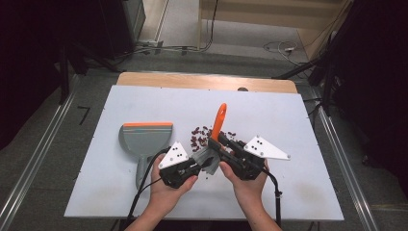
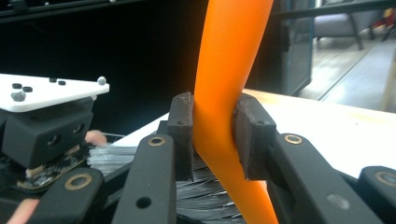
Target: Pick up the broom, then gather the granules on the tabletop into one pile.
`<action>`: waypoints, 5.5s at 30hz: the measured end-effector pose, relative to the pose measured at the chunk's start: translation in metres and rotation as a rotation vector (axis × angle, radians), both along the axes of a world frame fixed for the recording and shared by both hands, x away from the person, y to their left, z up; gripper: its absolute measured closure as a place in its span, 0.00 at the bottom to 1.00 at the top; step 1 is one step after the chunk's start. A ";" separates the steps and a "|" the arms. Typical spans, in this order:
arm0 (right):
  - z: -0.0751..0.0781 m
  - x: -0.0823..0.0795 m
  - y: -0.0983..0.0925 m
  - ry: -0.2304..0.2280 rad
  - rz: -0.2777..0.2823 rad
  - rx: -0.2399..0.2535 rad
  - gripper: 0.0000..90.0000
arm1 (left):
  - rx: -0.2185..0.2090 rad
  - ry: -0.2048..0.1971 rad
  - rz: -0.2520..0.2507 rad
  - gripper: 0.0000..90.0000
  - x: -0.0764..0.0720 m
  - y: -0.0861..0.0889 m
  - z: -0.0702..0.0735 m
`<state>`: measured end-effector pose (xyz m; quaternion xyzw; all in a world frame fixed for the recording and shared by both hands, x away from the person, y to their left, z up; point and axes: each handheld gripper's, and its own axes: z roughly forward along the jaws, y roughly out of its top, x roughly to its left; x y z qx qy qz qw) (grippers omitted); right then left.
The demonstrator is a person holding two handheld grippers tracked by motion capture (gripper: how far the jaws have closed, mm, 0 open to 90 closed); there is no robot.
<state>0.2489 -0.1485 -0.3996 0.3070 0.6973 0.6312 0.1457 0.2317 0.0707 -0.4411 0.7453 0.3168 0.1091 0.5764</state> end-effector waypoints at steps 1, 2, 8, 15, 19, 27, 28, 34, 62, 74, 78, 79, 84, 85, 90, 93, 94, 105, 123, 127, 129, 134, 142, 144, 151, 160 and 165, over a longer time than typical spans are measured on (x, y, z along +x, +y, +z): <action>0.000 0.003 -0.001 0.004 0.019 0.001 0.75 | -0.004 0.002 -0.009 0.95 0.001 0.003 0.000; 0.000 0.005 -0.002 0.008 0.045 0.007 0.71 | -0.005 0.002 -0.008 0.95 0.002 0.006 0.001; -0.002 0.024 -0.022 0.022 0.208 0.002 0.61 | -0.042 0.009 -0.066 0.95 0.010 0.031 0.005; -0.007 0.033 -0.032 0.041 0.380 0.009 0.60 | -0.072 -0.013 -0.202 0.95 0.012 0.043 0.010; -0.011 0.033 -0.026 0.059 0.443 -0.013 0.59 | -0.079 -0.022 -0.248 0.95 0.013 0.047 0.012; -0.018 0.034 -0.022 0.101 0.542 -0.005 0.65 | -0.102 -0.013 -0.343 0.95 0.012 0.046 0.011; -0.019 0.035 -0.022 0.103 0.553 0.001 0.66 | -0.103 -0.011 -0.350 0.95 0.012 0.045 0.011; -0.023 0.036 -0.022 0.143 0.603 0.015 0.75 | -0.117 0.019 -0.392 0.95 0.014 0.047 0.009; 0.003 0.046 -0.049 0.189 0.134 -0.198 0.76 | -0.037 0.024 -0.024 0.00 0.013 0.091 0.002; 0.000 0.056 -0.063 0.206 0.008 -0.272 0.76 | -0.010 -0.009 0.029 0.00 0.009 0.106 0.002; -0.004 0.060 -0.068 0.224 -0.017 -0.275 0.76 | -0.001 -0.004 0.057 0.00 0.010 0.111 0.000; -0.004 0.062 -0.069 0.227 -0.021 -0.276 0.76 | 0.002 -0.003 0.059 0.00 0.010 0.113 -0.001; -0.005 0.072 -0.078 0.249 -0.084 -0.293 0.76 | 0.032 -0.017 0.077 0.00 0.005 0.119 -0.003; -0.005 0.074 -0.080 0.250 -0.103 -0.312 0.76 | 0.032 -0.017 0.077 0.00 0.005 0.119 -0.003; -0.005 0.087 -0.087 0.282 -0.153 -0.340 0.76 | 0.014 -0.002 0.109 0.00 0.004 0.133 -0.008; -0.009 0.102 -0.086 0.318 -0.172 -0.391 0.76 | -0.007 0.000 0.118 0.00 0.003 0.141 -0.010; -0.009 0.106 -0.085 0.312 -0.186 -0.421 0.76 | -0.007 -0.001 0.116 0.00 0.003 0.142 -0.010; -0.015 0.143 -0.063 0.336 -0.317 -0.697 0.76 | 0.030 0.002 0.111 0.00 0.004 0.144 -0.014; -0.043 0.146 0.015 0.301 -0.318 -1.059 0.77 | 0.023 0.003 0.102 0.00 0.006 0.145 -0.015; -0.044 0.139 0.015 0.310 -0.296 -1.030 0.77 | 0.021 0.002 0.102 0.00 0.007 0.143 -0.015; -0.043 0.136 0.015 0.313 -0.280 -1.017 0.77 | 0.025 0.004 0.102 0.00 0.008 0.143 -0.015; -0.042 0.129 0.018 0.318 -0.247 -1.003 0.77 | 0.019 0.003 0.109 0.00 0.008 0.145 -0.015; -0.043 0.112 0.028 0.296 -0.203 -1.009 0.77 | 0.017 -0.008 0.119 0.00 0.006 0.145 -0.015; -0.043 0.110 0.028 0.297 -0.195 -1.007 0.77 | 0.015 -0.011 0.121 0.00 0.006 0.145 -0.014; -0.039 0.100 0.030 0.277 -0.139 -1.026 0.77 | 0.005 -0.022 0.151 0.00 0.005 0.150 -0.014; -0.017 0.115 0.024 0.251 -0.132 -0.968 0.77 | -0.004 -0.021 0.166 0.00 0.004 0.152 -0.015; -0.011 0.135 0.031 0.208 -0.123 -0.974 0.77 | -0.008 -0.018 0.169 0.00 0.004 0.153 -0.015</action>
